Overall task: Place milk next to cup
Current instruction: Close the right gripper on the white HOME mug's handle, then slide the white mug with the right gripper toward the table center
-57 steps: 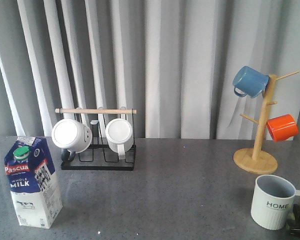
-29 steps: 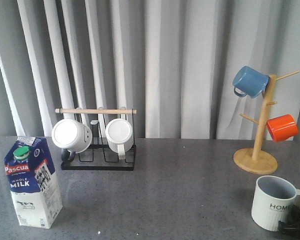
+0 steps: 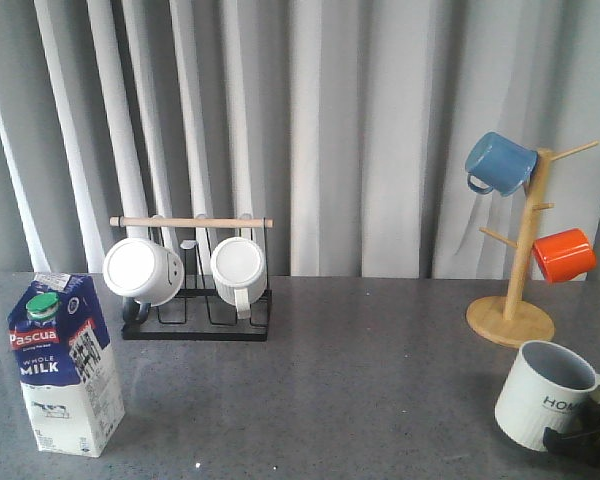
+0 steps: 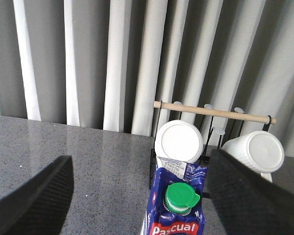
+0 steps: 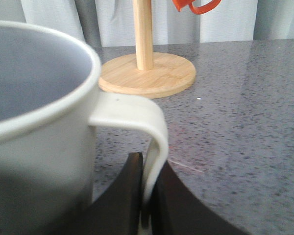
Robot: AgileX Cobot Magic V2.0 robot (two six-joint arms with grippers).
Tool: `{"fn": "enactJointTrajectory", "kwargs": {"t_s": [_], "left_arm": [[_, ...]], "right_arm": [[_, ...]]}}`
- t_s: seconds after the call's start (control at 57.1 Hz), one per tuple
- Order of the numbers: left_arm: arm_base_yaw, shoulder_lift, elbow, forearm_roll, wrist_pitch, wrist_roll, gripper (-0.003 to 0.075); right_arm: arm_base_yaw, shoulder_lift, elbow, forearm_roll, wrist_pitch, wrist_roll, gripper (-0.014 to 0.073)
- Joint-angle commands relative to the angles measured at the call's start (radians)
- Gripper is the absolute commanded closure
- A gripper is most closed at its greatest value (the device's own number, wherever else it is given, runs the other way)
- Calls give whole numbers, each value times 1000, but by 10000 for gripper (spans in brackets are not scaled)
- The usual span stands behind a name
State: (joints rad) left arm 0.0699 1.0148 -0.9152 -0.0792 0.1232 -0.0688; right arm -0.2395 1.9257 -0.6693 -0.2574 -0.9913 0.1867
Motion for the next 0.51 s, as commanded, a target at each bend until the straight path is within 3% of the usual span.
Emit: {"fn": "enactJointTrajectory", "kwargs": {"t_s": [0.0, 0.193, 0.49], "left_arm": [[-2, -14, -35, -8, -71, -3, 187], [-2, -14, -35, -8, -71, -3, 187], [-2, -14, -35, -8, -71, -3, 187]], "right_arm": [[46, -69, -22, -10, -92, 5, 599], [237, -123, -35, 187, -57, -43, 598], [564, -104, -206, 590, 210, -265, 598]]}}
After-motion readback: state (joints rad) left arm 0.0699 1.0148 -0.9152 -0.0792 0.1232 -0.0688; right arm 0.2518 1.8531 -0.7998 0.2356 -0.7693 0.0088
